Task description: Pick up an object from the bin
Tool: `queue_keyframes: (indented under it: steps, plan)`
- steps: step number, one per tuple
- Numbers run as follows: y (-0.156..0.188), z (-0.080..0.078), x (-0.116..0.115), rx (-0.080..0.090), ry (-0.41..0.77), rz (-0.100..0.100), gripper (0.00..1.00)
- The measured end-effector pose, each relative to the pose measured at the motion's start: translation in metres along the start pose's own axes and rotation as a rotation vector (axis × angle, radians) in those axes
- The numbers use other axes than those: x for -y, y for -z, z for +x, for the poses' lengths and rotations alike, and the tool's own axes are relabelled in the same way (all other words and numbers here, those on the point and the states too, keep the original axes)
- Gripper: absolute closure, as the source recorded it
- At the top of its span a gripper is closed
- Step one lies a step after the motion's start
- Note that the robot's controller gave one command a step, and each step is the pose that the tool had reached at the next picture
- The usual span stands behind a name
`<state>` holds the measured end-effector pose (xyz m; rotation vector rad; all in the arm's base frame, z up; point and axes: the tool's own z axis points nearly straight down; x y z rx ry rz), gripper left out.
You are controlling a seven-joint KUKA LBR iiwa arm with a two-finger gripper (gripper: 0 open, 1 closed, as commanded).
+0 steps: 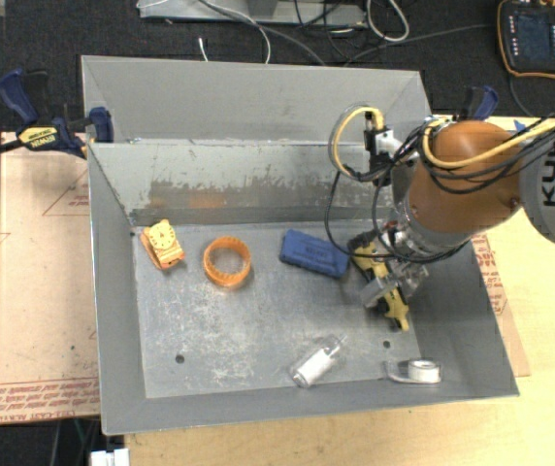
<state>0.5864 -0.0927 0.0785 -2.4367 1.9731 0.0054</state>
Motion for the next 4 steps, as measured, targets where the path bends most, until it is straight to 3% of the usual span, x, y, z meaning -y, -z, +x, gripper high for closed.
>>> queue_keyframes:
  steps: [1,3,4]
  plan:
    - [0.022,-0.002,-0.001,0.006,-0.105,-0.005,1.00]
    - [0.054,-0.002,0.001,0.005,-0.080,0.001,1.00]
    - [0.063,-0.003,0.001,0.007,-0.142,0.002,1.00]
